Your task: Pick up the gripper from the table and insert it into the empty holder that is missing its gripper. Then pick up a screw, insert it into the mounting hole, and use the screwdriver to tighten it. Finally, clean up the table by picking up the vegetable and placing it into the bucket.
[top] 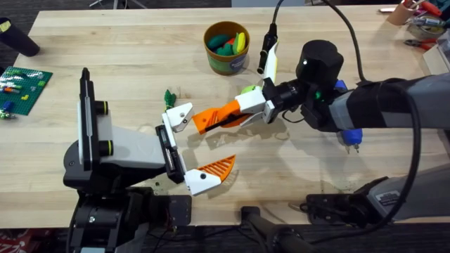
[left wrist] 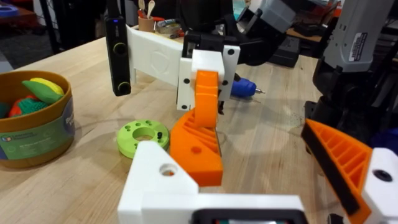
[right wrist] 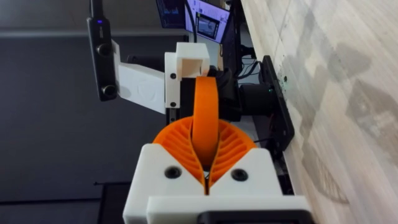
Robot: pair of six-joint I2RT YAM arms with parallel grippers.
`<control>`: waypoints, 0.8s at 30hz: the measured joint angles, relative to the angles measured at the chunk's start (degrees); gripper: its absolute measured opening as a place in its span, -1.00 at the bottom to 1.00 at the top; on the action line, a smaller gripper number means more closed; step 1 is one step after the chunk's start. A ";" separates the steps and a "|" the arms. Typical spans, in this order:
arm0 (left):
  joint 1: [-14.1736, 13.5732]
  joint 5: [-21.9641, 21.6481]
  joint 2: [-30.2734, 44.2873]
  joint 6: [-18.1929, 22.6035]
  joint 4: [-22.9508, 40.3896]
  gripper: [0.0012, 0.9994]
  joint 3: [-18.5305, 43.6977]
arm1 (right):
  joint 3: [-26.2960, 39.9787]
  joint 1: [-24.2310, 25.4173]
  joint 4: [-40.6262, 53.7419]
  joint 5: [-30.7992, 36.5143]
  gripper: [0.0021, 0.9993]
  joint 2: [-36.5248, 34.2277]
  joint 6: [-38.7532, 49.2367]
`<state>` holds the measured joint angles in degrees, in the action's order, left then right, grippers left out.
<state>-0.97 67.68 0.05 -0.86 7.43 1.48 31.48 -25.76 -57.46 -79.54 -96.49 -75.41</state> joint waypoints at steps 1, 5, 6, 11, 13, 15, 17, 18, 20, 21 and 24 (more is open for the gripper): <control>0.00 -0.01 0.00 -0.01 0.24 0.98 0.00 | -0.01 0.00 0.34 0.01 -0.96 0.00 -0.09; 0.00 -0.02 0.01 -0.01 0.54 0.98 0.00 | -0.26 0.37 2.82 -0.22 -0.96 0.17 -0.22; 0.00 -0.02 0.00 -0.02 0.54 0.98 0.00 | -0.79 0.82 3.49 -0.33 -0.96 0.67 -0.24; 0.00 -0.02 0.01 -0.02 0.54 0.98 0.00 | -6.44 6.07 4.06 -0.91 -0.96 7.87 0.38; 0.00 0.00 0.00 -0.02 0.55 0.98 0.00 | -8.43 7.73 3.90 -1.02 -0.96 11.18 0.50; 0.00 0.00 0.00 -0.01 0.54 0.98 0.00 | -9.83 8.13 3.77 -1.12 -0.96 13.11 0.80; 0.00 0.00 0.01 -0.01 0.55 0.98 0.00 | -10.80 7.75 3.87 -1.15 -0.96 13.54 1.67; 0.00 -0.01 0.01 -0.01 0.54 0.98 0.00 | -11.16 7.47 3.97 -1.13 -0.96 13.51 2.25; 0.00 -0.01 -0.01 -0.01 0.54 0.98 0.00 | -11.46 6.61 4.07 -1.05 -0.96 13.49 3.19; 0.00 -0.01 -0.01 -0.01 0.54 0.98 0.00 | -11.47 6.19 4.01 -1.03 -0.96 13.49 3.50; 0.00 -0.02 0.00 -0.01 0.54 0.98 0.00 | -11.47 5.13 3.96 -0.87 -0.96 13.49 3.82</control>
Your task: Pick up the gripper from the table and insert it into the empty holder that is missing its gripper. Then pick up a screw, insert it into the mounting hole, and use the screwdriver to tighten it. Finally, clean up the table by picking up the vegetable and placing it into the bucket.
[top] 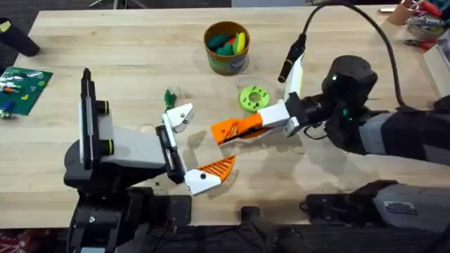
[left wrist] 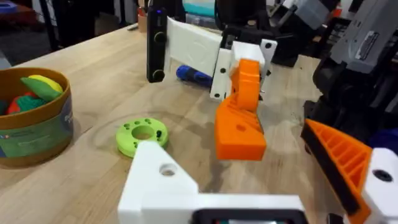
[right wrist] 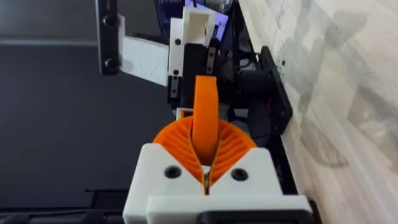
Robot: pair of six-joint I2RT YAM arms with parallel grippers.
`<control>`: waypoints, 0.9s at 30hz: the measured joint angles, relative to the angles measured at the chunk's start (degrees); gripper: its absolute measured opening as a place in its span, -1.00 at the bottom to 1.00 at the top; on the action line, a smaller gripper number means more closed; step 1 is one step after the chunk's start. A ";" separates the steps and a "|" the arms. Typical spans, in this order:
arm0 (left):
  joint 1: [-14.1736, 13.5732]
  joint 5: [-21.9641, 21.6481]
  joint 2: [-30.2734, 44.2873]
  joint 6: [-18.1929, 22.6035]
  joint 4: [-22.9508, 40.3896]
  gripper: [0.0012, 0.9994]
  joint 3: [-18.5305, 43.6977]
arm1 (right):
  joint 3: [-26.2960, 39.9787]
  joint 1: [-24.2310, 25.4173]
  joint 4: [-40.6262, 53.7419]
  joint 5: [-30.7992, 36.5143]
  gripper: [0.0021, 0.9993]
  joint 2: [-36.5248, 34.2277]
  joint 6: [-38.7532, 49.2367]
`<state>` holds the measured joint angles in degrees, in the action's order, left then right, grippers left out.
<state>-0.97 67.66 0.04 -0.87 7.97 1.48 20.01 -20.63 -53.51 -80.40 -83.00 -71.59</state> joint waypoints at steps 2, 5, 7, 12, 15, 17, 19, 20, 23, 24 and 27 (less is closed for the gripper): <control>0.00 0.01 0.00 -0.01 0.01 0.98 0.00 | 0.01 -0.51 -0.02 -0.02 -0.96 0.00 -0.17; 0.00 0.02 0.00 0.00 0.00 0.98 0.00 | 0.22 -1.11 0.01 -0.02 -0.96 0.00 -0.50; 0.00 0.00 0.00 -0.01 0.00 0.98 0.00 | 0.87 -1.52 0.00 -0.03 -0.96 -0.03 -0.64; 0.00 0.00 0.01 -0.01 0.00 0.98 0.00 | 4.49 -3.31 -0.22 0.02 -0.96 -3.64 -0.89; 0.00 0.00 0.00 0.00 0.00 0.98 0.00 | 6.66 -4.68 -0.66 0.10 -0.96 -6.43 -1.22; 0.00 0.01 -0.01 -0.01 0.00 0.98 0.00 | 7.72 -5.52 -0.90 0.45 -0.96 -7.68 -1.73; 0.00 0.01 0.00 -0.01 0.00 0.98 0.00 | 8.24 -6.25 -1.09 0.98 -0.96 -8.72 -2.15; 0.00 0.01 0.01 -0.01 0.00 0.98 0.00 | 8.31 -6.53 -1.25 1.25 -0.96 -9.20 -2.26; 0.00 0.00 0.00 -0.01 0.00 0.98 0.00 | 8.34 -7.22 -3.77 2.03 -0.96 -10.79 -3.27; 0.00 0.00 -0.01 -0.01 0.00 0.98 0.00 | 8.35 -7.40 -5.18 2.32 -0.96 -11.18 -3.85; 0.00 0.00 0.01 -0.01 0.01 0.98 0.00 | 8.55 -7.76 -9.42 3.12 -0.96 -11.51 -6.10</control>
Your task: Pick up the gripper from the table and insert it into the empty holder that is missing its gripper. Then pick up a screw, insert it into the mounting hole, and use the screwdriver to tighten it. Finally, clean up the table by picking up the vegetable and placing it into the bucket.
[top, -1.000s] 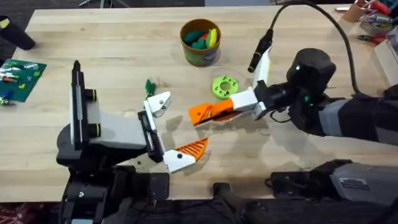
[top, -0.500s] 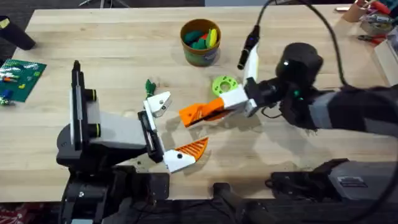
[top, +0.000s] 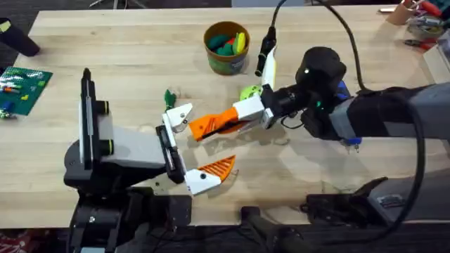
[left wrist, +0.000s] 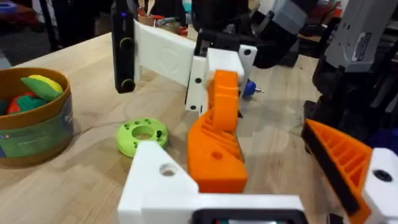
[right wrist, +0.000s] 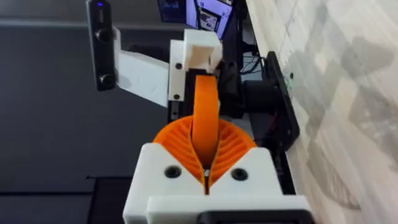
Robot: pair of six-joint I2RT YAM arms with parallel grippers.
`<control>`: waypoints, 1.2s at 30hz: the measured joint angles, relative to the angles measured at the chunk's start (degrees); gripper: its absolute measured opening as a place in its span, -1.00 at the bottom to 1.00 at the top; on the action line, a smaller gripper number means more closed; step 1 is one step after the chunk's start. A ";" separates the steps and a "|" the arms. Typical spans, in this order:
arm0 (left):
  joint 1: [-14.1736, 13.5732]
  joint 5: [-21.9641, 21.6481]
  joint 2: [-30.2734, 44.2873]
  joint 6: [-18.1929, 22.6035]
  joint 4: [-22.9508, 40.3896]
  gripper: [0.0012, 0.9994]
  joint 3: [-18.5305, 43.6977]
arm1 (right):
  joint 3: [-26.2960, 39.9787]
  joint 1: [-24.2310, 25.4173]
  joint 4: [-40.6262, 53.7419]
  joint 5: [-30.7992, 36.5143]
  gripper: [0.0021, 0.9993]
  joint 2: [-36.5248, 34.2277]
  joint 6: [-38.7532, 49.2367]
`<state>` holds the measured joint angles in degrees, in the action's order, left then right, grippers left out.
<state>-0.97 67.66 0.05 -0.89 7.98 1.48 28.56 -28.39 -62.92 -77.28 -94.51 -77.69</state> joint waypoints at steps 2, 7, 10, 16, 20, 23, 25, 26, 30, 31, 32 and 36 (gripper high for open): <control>0.00 0.02 -0.01 0.00 -0.01 0.98 0.00 | 0.41 -0.14 -1.07 0.55 -0.96 -0.01 -1.35; 0.00 -0.31 -0.01 0.00 0.02 0.98 0.00 | 0.95 -0.50 -1.35 2.40 -0.96 -0.03 -3.16; 0.00 -0.74 -0.02 0.00 0.02 0.98 0.00 | 1.04 -1.18 -1.71 2.71 -0.96 -0.53 -3.57; 0.00 -1.07 -0.02 0.02 0.01 0.98 0.00 | 1.35 -3.45 -5.21 2.89 -0.96 -1.59 -4.55; 0.00 -1.05 -0.01 0.02 -0.10 0.98 0.00 | 1.70 -3.71 -5.83 3.37 -0.96 -1.61 -5.38; 0.00 -1.05 0.00 0.02 -0.10 0.98 0.00 | 1.70 -3.71 -5.83 3.91 -0.96 -1.61 -5.68; 0.00 -1.05 -0.01 0.03 -0.12 0.98 0.00 | 1.71 -3.70 -5.83 4.17 -0.96 -1.61 -5.91; 0.00 -1.05 -0.02 0.04 -0.11 0.98 0.00 | 1.70 -3.67 -5.83 4.26 -0.96 -1.61 -6.01; 0.00 -1.04 0.00 0.02 -0.11 0.98 0.00 | 1.71 -3.39 -5.80 4.59 -0.96 -1.61 -6.34; 0.00 -1.05 0.00 0.03 -0.12 0.98 0.00 | 1.70 -3.32 -5.80 4.82 -0.96 -1.61 -6.34; 0.00 -1.05 0.00 0.04 -0.12 0.98 0.00 | 1.70 -3.26 -5.80 5.16 -0.96 -1.61 -6.34; 0.00 -1.09 -0.02 0.04 -0.25 0.98 0.00 | 1.70 -3.20 -5.80 5.81 -0.96 -1.61 -6.34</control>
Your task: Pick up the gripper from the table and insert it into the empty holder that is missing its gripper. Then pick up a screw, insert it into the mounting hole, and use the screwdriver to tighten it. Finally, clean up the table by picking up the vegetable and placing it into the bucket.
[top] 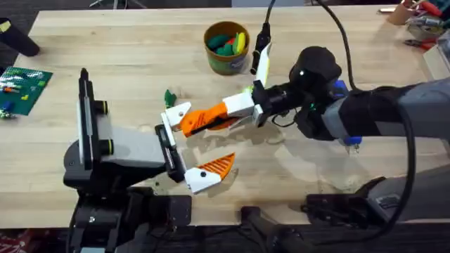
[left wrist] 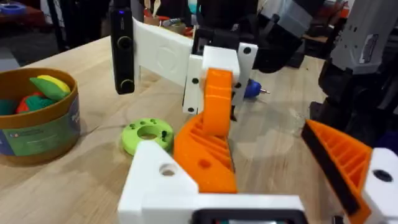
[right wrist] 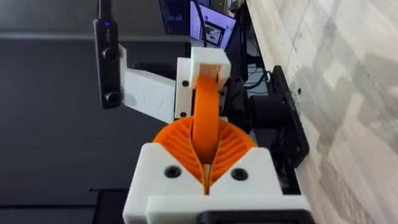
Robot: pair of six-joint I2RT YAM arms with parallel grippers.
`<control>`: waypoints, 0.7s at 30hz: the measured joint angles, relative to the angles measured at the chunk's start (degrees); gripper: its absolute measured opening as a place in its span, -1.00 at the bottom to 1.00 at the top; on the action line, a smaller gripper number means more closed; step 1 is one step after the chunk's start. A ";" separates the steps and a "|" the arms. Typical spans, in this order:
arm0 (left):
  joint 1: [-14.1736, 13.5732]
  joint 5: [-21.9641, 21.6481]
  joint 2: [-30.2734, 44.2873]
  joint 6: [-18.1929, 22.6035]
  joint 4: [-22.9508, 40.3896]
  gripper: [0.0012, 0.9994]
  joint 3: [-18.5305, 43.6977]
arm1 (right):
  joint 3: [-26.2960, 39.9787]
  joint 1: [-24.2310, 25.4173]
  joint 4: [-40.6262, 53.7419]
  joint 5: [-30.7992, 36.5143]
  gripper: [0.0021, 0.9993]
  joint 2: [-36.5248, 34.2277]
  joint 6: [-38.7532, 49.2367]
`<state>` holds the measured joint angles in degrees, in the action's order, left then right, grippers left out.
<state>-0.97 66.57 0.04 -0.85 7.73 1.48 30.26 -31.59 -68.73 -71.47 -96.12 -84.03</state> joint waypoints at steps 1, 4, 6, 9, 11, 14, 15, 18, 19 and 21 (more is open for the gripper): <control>0.00 -0.01 0.01 -0.01 0.01 0.98 0.00 | 0.00 0.00 0.00 0.08 -0.96 -0.01 0.00; 0.00 -0.03 0.01 -0.03 0.14 0.98 0.00 | 0.04 0.00 -0.27 0.10 -0.96 -0.68 0.00; 0.00 -0.12 0.00 -0.09 0.48 0.98 -0.01 | 0.44 0.00 -0.46 0.03 -0.96 -1.68 0.00; 0.02 -0.51 0.01 -0.21 0.47 0.98 -0.04 | 2.37 -0.11 -0.61 -0.34 -0.96 -3.61 0.00; 0.17 -0.80 0.02 -0.21 0.44 0.98 -0.04 | 3.90 -0.19 -0.56 -0.46 -0.96 -4.78 -0.02; 0.20 -0.93 0.01 -0.19 0.42 0.98 -0.04 | 5.74 -0.28 -0.52 -0.55 -0.96 -6.37 -0.04; 0.20 -0.95 0.00 -0.20 0.42 0.98 -0.04 | 6.13 -0.28 -0.53 -0.58 -0.96 -6.77 -0.05; 0.20 -1.12 0.02 -0.21 0.42 0.98 -0.04 | 6.76 -0.28 -0.59 -0.71 -0.96 -7.36 -0.26; 0.20 -1.26 0.02 -0.22 0.41 0.98 -0.04 | 6.98 -0.28 -0.59 -0.84 -0.96 -7.54 -0.37; 0.20 -1.47 0.00 -0.23 0.39 0.98 -0.04 | 7.41 -0.28 -0.59 -1.19 -0.96 -7.93 -0.54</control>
<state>-0.77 65.10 0.04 -1.08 8.11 1.43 37.67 -31.88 -69.32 -72.66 -104.05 -84.56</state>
